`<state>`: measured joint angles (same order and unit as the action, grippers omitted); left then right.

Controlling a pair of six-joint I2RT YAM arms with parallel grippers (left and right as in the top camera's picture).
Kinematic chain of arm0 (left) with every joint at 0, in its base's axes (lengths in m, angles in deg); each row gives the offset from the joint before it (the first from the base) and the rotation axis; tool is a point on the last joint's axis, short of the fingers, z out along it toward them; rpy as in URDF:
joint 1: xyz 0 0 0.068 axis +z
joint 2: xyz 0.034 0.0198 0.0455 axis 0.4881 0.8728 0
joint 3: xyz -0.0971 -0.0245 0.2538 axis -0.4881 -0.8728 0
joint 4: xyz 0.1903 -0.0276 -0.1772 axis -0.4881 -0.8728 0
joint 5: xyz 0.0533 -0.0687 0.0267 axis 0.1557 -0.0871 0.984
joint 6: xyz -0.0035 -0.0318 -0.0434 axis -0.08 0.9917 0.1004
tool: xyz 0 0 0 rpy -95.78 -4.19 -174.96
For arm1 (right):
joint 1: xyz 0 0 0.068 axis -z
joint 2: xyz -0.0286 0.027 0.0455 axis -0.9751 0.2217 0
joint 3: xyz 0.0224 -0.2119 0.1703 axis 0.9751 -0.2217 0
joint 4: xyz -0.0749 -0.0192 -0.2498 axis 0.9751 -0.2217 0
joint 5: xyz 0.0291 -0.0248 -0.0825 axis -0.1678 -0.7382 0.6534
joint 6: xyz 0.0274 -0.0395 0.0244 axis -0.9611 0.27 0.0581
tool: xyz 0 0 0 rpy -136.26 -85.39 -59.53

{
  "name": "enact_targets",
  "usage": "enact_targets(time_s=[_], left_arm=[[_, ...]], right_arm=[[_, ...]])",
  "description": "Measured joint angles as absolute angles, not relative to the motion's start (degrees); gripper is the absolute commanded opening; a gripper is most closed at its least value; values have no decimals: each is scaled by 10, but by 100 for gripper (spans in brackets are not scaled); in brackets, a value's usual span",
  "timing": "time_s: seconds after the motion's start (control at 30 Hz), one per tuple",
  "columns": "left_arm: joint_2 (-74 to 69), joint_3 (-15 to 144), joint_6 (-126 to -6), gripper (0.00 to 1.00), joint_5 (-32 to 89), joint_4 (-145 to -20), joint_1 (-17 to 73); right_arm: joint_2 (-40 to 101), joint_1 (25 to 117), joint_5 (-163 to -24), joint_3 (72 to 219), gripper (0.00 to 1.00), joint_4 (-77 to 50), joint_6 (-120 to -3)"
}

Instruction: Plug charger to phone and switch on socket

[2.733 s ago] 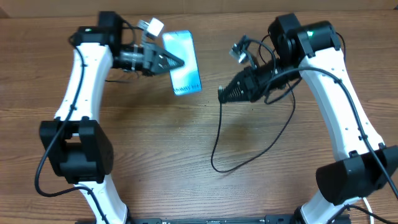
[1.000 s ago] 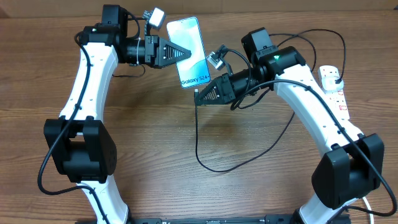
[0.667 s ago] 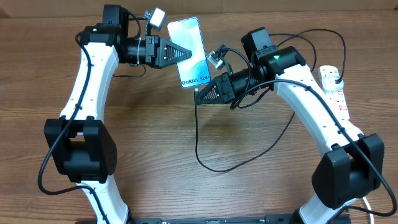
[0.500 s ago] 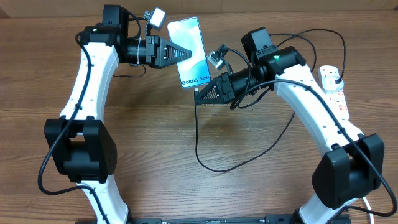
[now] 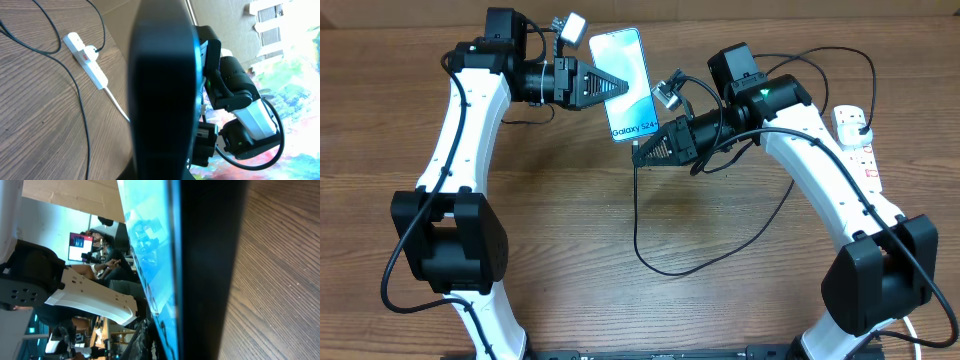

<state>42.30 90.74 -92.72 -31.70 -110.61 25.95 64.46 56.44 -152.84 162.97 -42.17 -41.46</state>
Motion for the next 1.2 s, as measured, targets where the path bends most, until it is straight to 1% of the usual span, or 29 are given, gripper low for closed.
enact_targets(time_s=[1.2], left_arm=[[423, 907, -934, 4, -324, -1104, 256]], right_arm=[[645, 573, -1541, 1629, 3, -413, -429]])
